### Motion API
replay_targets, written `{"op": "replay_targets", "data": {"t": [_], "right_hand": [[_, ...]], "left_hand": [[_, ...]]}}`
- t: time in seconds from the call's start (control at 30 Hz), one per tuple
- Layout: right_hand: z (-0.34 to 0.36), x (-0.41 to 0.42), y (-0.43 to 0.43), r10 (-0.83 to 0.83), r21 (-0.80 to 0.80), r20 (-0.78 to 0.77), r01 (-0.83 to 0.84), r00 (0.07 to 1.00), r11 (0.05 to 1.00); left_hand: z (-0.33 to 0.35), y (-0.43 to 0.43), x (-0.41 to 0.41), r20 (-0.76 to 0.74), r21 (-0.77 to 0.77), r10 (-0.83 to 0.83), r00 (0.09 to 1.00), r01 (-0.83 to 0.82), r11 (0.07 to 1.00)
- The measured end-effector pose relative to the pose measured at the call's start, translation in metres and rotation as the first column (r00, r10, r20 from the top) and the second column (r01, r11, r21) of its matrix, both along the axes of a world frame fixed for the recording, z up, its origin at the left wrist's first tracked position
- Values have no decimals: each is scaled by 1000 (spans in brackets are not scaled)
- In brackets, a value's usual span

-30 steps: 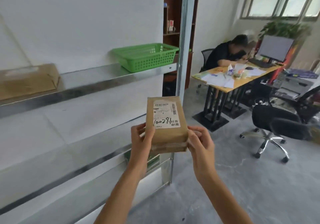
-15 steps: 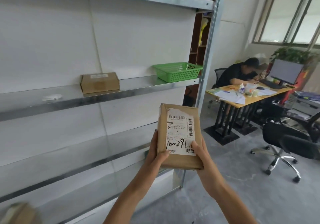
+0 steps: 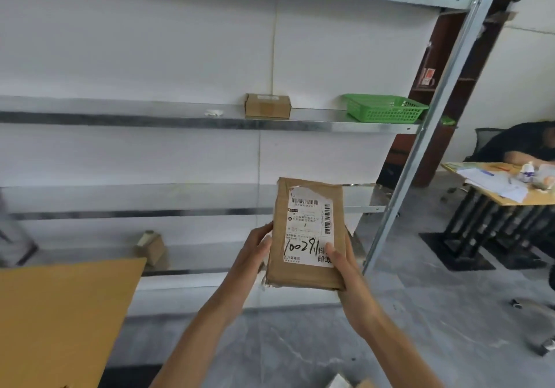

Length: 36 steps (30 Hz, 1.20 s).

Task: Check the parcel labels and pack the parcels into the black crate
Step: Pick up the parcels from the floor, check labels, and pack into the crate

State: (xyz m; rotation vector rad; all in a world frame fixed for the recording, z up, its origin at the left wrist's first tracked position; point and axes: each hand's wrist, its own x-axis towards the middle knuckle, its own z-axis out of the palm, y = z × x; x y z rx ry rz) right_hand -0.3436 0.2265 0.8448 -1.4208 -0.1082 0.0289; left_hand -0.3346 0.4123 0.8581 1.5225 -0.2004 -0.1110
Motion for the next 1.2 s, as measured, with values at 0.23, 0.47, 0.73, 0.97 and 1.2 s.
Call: {"op": "replay_targets", "data": {"t": [0.23, 0.47, 0.73, 0.97, 1.2], "right_hand": [[-5, -61, 59, 98, -16, -4, -98, 995, 995], [-12, -107, 143, 148, -7, -16, -148, 989, 989], [-24, -199, 270, 224, 6, -26, -224, 974, 975], [-46, -265, 357, 276, 28, -119, -275, 954, 961], [-72, -267, 410, 357, 40, -212, -357, 910, 933]], "left_hand": [[-1, 64, -81, -21, 73, 145, 989, -143, 987], [4, 145, -143, -62, 106, 170, 983, -163, 981], [-1, 281, -245, -82, 179, 186, 979, -169, 969], [-13, 365, -312, -128, 214, 257, 958, -226, 950], [-34, 415, -316, -206, 275, 354, 912, -293, 916]]}}
